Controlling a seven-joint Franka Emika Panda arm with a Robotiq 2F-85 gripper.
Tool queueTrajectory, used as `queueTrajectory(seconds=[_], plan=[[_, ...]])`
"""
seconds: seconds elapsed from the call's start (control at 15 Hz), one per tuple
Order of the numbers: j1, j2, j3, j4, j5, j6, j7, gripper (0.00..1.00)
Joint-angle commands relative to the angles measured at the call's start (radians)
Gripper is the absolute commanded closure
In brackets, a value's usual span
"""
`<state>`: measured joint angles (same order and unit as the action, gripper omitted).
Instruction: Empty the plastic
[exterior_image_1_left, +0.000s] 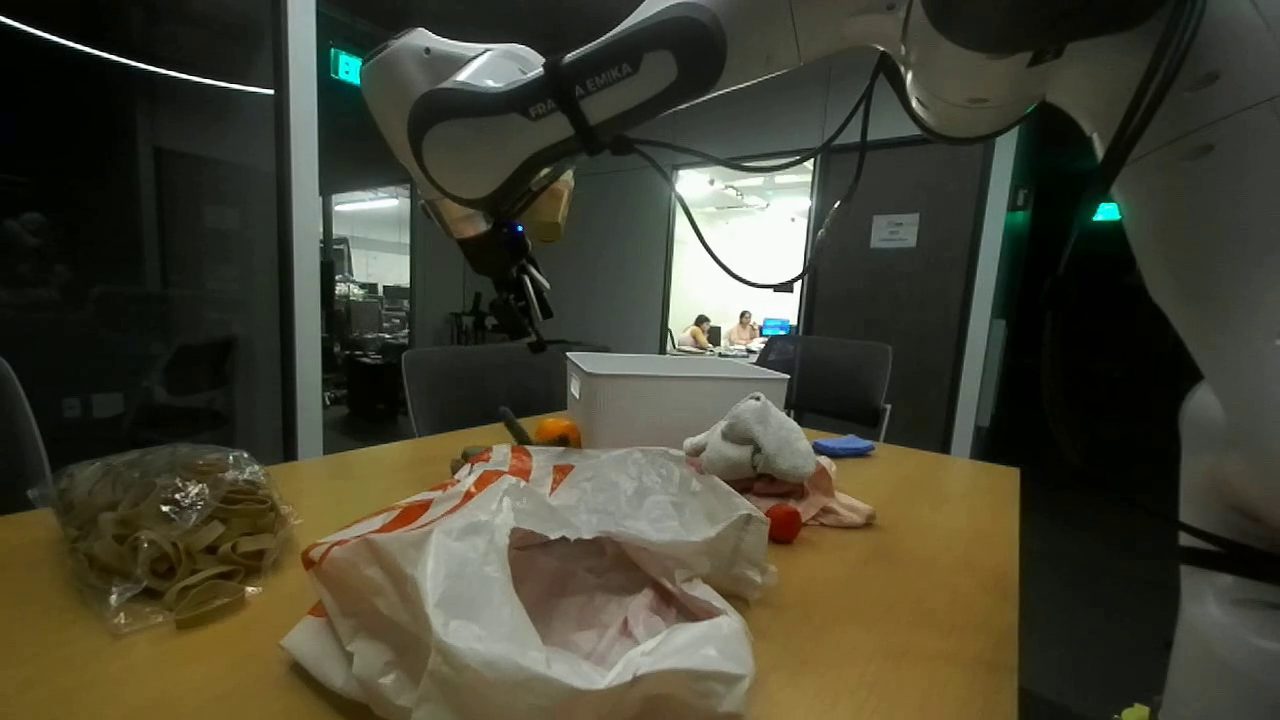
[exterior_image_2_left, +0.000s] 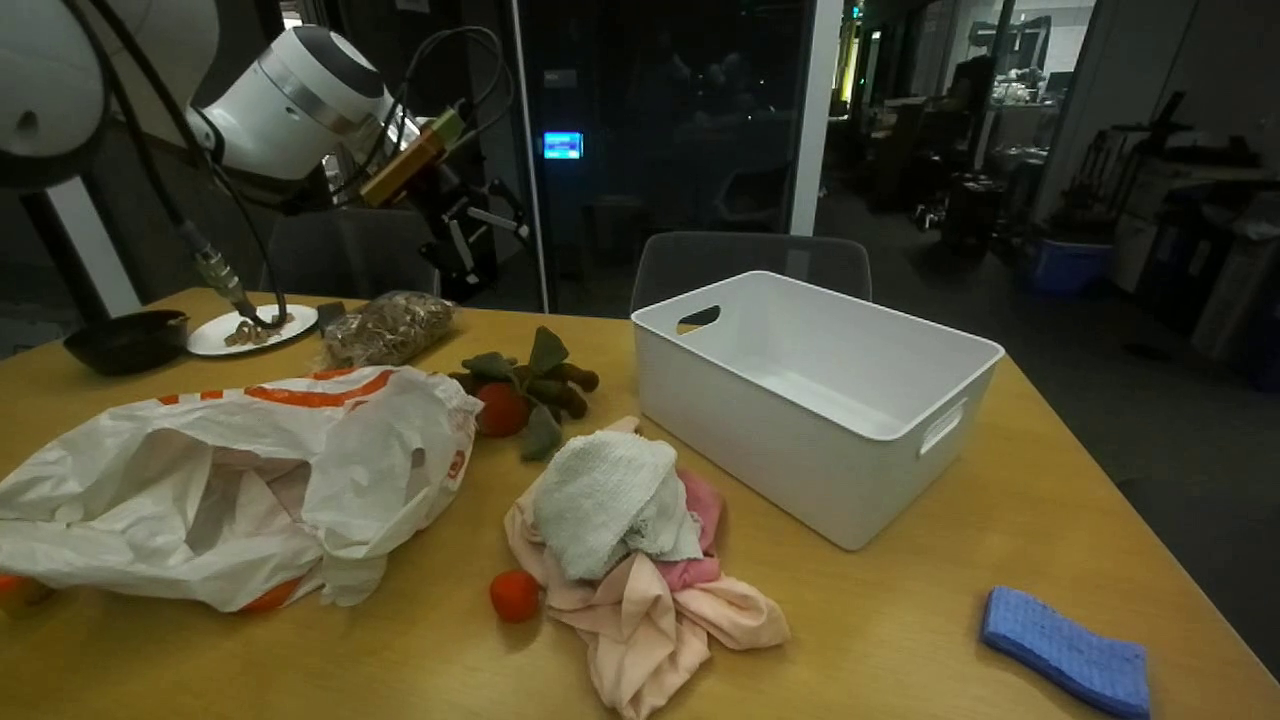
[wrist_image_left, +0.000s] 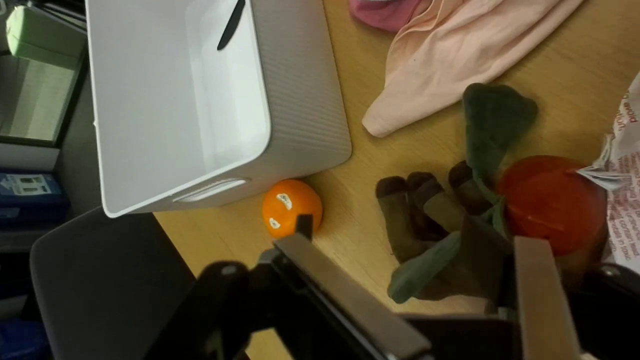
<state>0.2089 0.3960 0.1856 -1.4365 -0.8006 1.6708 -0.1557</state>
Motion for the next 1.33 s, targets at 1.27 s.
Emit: queueTrajectory(seconds=[1.27], plan=[[-0.054, -0.878, -0.145, -0.64, 0.662, -0.149, -0.193, 0.0]])
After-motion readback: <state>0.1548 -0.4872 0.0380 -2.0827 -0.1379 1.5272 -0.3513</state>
